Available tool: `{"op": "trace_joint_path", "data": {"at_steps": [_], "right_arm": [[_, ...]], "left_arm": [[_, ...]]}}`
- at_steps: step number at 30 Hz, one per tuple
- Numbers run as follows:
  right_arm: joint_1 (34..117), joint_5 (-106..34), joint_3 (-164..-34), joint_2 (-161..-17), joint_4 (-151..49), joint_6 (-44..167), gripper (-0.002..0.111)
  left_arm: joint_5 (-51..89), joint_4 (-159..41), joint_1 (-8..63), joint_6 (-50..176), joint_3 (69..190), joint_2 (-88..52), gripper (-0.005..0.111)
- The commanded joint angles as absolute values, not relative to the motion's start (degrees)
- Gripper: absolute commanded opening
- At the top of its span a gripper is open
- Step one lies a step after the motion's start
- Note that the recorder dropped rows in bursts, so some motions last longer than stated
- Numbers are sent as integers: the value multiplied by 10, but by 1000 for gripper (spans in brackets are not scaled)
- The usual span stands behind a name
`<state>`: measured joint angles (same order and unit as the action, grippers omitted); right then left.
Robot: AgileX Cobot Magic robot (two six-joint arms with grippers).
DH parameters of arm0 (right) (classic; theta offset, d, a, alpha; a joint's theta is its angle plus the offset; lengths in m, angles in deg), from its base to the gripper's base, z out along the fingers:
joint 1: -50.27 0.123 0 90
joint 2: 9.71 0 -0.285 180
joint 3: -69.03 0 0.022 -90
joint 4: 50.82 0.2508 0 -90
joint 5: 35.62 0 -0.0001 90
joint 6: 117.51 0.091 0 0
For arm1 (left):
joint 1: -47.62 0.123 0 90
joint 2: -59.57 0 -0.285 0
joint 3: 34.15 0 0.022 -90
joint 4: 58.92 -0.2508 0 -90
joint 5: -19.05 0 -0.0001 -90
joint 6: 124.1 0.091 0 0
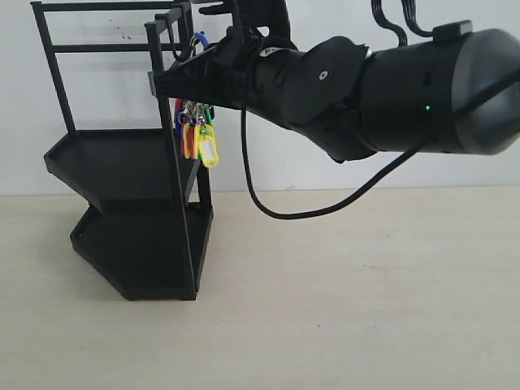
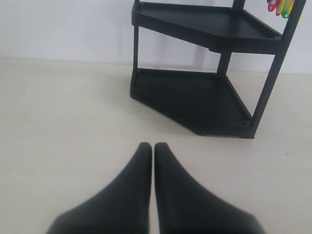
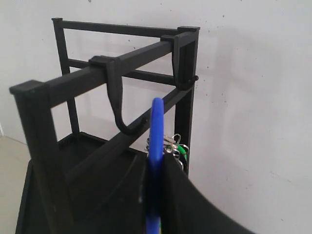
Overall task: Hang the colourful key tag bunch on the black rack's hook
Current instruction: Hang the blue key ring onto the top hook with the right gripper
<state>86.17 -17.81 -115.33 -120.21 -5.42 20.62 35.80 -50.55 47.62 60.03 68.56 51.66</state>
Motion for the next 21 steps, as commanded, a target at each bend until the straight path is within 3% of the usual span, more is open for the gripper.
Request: {"op": "trace_joint_path", "data": {"at_steps": [1, 21], "right_arm": [[865, -153, -1162, -1204, -63, 217, 0], [869, -157, -1167, -1214, -81, 246, 0]], "left_arm": [[353, -508, 476, 602, 686, 518, 4], [353, -508, 476, 602, 686, 518, 4]]}}
